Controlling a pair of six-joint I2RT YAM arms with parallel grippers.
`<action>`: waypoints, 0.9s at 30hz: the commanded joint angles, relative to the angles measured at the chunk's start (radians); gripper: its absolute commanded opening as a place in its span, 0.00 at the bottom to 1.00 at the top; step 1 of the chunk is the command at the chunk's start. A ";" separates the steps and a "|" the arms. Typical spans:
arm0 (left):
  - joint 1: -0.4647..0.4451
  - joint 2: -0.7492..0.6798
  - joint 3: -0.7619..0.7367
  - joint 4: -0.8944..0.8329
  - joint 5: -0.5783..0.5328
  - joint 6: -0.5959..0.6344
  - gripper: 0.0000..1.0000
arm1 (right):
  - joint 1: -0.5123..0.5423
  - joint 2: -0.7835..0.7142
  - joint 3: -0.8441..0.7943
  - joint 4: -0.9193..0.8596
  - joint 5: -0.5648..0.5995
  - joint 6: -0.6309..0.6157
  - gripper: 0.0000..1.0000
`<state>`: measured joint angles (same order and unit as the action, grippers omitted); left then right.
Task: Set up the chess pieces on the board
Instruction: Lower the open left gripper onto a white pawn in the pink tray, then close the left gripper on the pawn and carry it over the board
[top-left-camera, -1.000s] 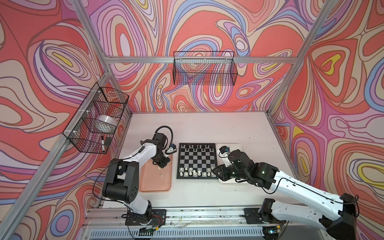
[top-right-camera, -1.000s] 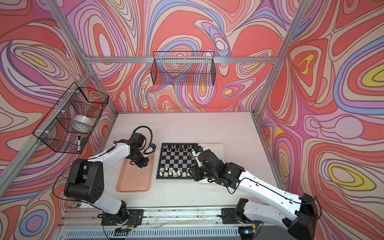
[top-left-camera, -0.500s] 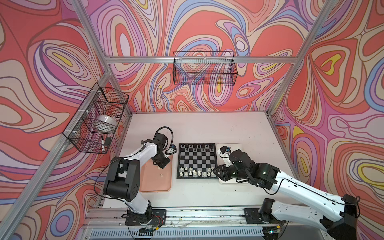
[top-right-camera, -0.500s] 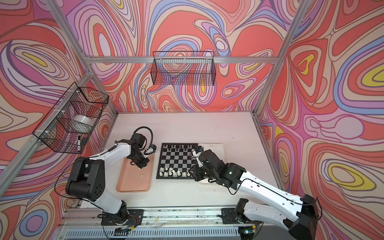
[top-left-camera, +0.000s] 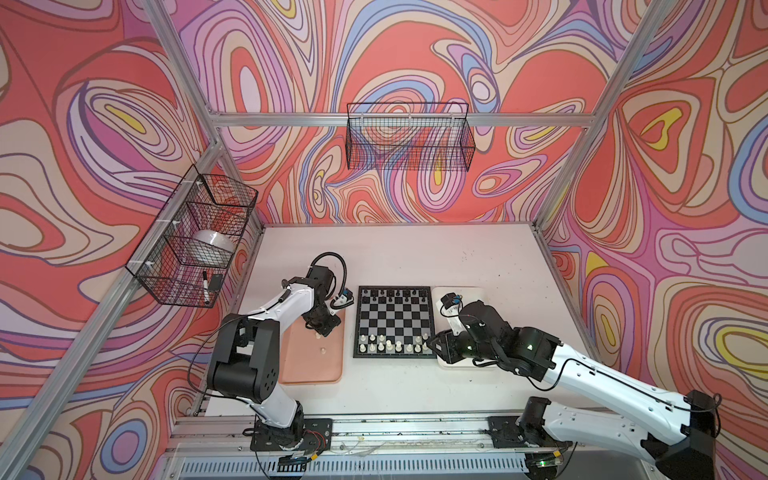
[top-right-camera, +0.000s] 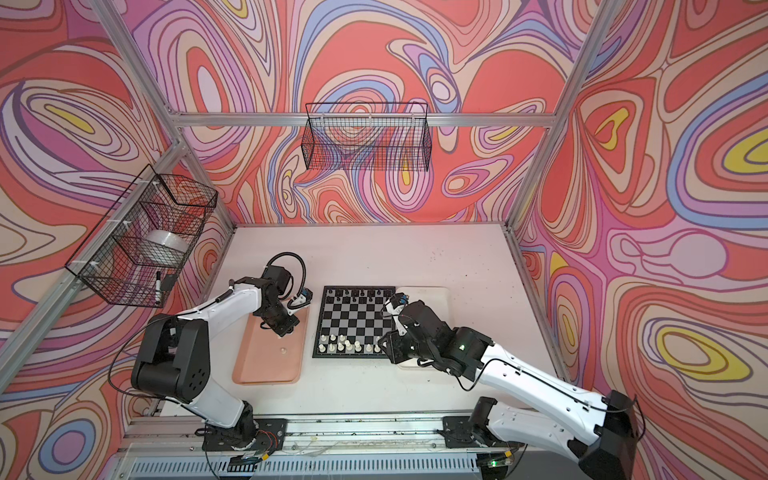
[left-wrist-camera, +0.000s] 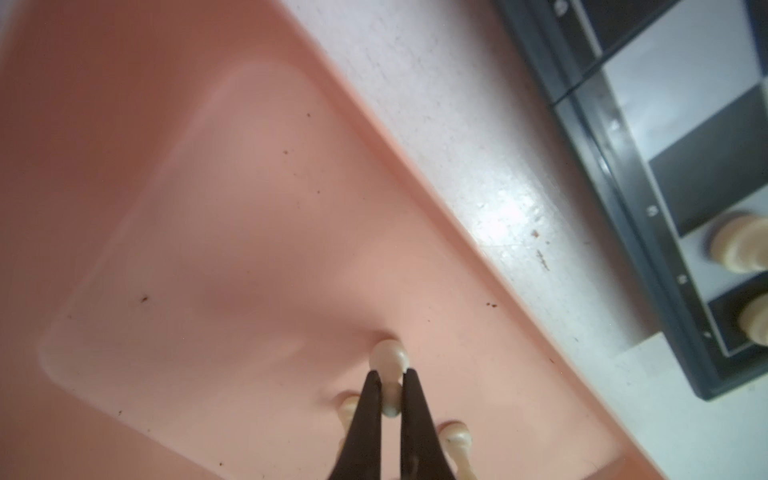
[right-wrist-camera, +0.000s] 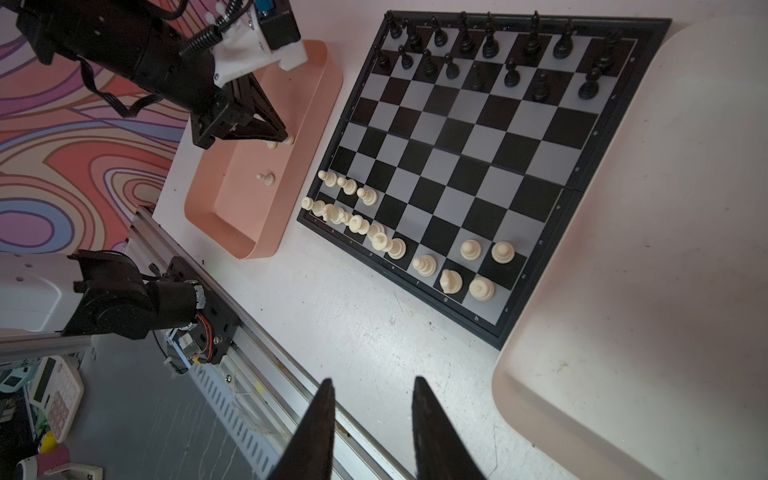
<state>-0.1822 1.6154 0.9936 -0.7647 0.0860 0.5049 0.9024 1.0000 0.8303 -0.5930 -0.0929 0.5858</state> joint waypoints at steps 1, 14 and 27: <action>0.005 -0.015 0.029 -0.054 0.019 0.013 0.07 | -0.004 -0.016 -0.020 0.006 0.020 0.004 0.32; -0.060 -0.042 0.180 -0.180 0.054 -0.036 0.08 | -0.003 -0.018 -0.035 0.022 0.020 0.009 0.32; -0.322 -0.003 0.375 -0.254 0.064 -0.133 0.08 | -0.004 -0.054 -0.058 0.012 0.033 0.025 0.31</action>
<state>-0.4667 1.5932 1.3392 -0.9634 0.1352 0.4049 0.9024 0.9630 0.7849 -0.5831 -0.0776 0.6010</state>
